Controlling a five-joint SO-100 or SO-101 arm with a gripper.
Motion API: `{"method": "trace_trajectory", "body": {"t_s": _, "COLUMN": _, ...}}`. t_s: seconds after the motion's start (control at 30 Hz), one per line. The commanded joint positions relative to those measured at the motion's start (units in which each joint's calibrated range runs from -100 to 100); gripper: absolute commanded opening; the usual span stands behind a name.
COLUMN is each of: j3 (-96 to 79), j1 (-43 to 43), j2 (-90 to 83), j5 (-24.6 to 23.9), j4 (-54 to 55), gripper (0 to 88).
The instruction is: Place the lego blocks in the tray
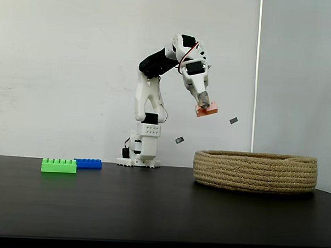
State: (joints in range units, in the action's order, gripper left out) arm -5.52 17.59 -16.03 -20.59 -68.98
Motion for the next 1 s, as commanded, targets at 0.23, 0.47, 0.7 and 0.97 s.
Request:
{"method": "trace_trajectory", "body": {"t_s": 0.23, "j3": -10.66, "j1": 2.53, "j2": -1.77, "j5": 0.93, "j4": 17.63, "gripper": 15.1}}
{"method": "trace_trajectory", "body": {"t_s": 0.47, "j3": -12.76, "j1": 3.02, "j2": -1.85, "j5": -0.98, "j4": 17.46, "gripper": 28.1}}
{"method": "trace_trajectory", "body": {"t_s": 0.7, "j3": -12.12, "j1": 2.53, "j2": -2.46, "j5": -3.27, "j4": 17.63, "gripper": 33.6}}
{"method": "trace_trajectory", "body": {"t_s": 0.97, "j3": -14.59, "j1": 2.53, "j2": -2.71, "j5": -8.06, "j4": 19.29, "gripper": 31.5}}
